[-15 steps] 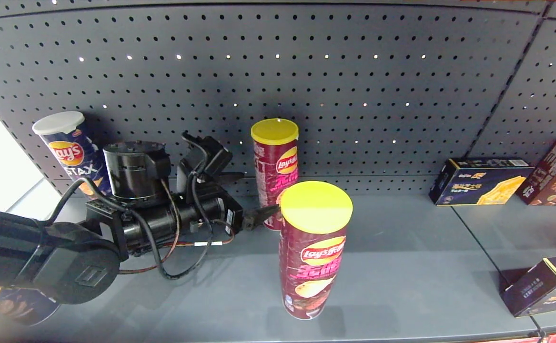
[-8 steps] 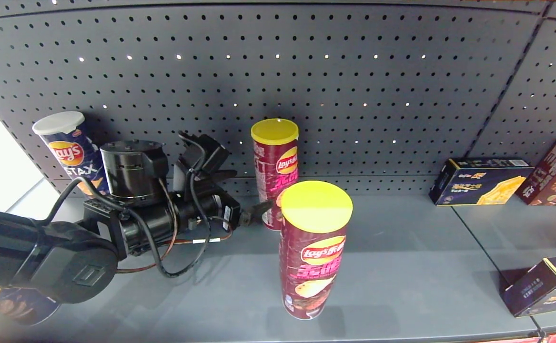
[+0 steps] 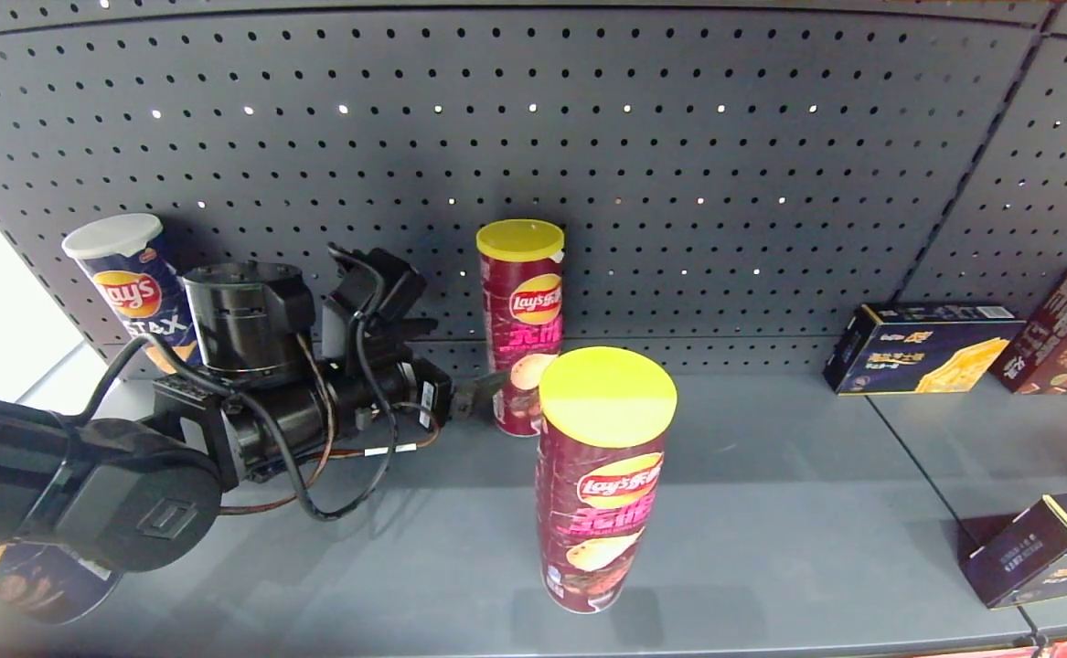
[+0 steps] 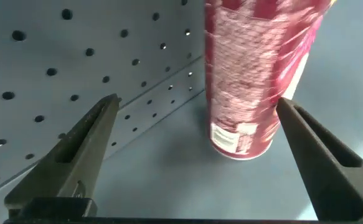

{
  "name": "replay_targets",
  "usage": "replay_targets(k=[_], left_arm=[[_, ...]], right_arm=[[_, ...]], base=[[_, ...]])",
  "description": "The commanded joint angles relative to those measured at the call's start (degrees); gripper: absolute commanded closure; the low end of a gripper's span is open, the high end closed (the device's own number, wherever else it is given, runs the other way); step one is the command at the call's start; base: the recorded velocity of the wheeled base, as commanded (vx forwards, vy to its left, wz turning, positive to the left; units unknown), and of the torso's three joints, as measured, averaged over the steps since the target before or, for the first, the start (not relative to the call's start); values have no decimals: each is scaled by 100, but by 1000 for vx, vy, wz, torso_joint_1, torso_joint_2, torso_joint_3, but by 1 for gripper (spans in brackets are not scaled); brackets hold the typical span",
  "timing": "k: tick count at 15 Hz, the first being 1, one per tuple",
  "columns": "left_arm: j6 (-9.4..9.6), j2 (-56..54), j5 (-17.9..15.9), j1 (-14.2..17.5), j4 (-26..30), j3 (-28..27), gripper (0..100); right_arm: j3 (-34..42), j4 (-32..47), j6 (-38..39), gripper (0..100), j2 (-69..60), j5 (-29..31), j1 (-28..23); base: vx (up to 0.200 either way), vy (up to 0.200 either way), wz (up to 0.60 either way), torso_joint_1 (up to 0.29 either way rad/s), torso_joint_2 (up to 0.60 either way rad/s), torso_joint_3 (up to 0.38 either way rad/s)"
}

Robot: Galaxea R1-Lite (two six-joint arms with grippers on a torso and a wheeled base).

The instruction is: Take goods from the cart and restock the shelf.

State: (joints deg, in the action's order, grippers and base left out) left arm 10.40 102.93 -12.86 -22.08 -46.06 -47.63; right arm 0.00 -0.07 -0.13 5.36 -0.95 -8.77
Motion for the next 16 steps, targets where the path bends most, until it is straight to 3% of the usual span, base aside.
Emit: replay_targets(k=[1,9,11,13,15,16], left_arm=[[-3,8,3,19,0,-1,0],[85,-519,12,98,-26,518,0],[445,-554,267,125,-97,685,0],[525,-563,363,142,-220,808,0],[489,-545,1084,133,-176,720,0],[472,-519,1093,133,-176,694,0]], right_arm=[[0,-1,-4,0,9,-2,-2],[0,-1,-4,0,9,-2,-2],[0,-1,-4,0,9,-2,-2],[0,-1,-4,0,9,-2,-2],[0,-1,-4,0,9,-2,-2],[0,-1,-4,0,9,-2,-2]], base=[[0,0,0,0,0,0],[0,0,0,0,0,0],[0,0,0,0,0,0],[0,0,0,0,0,0],[0,0,0,0,0,0],[0,0,0,0,0,0]])
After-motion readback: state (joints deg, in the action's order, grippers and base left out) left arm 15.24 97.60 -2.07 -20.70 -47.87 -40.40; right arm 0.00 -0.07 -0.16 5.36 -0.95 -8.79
